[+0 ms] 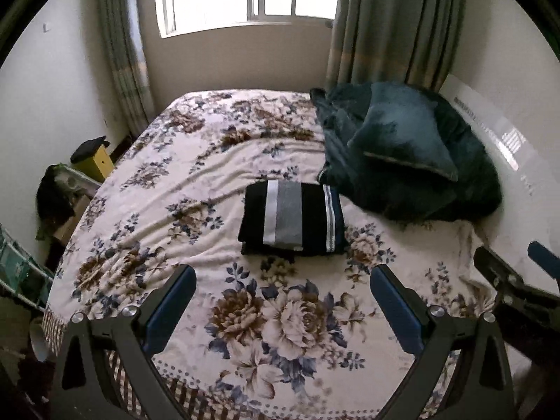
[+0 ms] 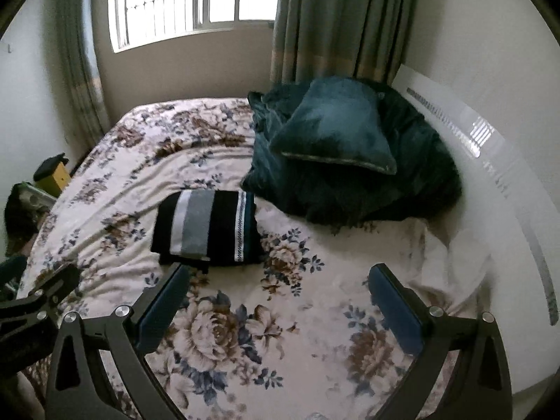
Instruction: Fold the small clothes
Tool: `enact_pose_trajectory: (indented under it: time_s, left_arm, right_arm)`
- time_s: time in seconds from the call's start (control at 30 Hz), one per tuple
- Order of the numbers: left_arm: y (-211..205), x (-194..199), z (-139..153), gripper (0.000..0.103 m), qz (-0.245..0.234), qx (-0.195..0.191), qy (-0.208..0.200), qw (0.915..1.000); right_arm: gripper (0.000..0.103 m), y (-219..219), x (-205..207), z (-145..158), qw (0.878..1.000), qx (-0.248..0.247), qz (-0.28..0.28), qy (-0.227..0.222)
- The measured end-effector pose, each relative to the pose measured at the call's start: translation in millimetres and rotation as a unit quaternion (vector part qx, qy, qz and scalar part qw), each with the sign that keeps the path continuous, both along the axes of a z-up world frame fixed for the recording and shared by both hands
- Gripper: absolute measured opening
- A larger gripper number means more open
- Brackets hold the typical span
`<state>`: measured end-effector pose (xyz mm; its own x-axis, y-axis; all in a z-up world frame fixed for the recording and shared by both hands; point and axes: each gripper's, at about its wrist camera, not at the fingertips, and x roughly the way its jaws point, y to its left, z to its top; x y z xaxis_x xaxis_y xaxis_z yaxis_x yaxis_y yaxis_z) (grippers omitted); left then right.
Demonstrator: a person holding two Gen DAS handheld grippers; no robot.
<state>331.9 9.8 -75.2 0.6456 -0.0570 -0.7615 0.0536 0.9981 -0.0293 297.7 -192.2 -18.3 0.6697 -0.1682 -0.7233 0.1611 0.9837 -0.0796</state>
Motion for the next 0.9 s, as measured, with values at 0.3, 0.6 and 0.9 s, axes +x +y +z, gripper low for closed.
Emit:
enact_pose_trajectory:
  time_s: [0.3,0.6,0.9]
  left_arm:
    - [0.7,-50.6,54.7,0.102,0.002,0.001,-0.040,0.9992]
    - [-1.8,-79.4,72.3,0.102,0.010,-0.004,-0.056,0.9984]
    - [-7.6,-73.3,79.2,0.103,0.016,0.003,-0.028,0.9995]
  right_arm:
    - [0.103,1.5,-72.7,71.4,0.999,0.001,0.015,-0.040]
    - [0.103,-4.6,-108.6,106.7,0.998,0.000,0.020,-0.060]
    - [0.103,-13.3,-99.2,118.5,0.999,0.006,0.028,-0.042]
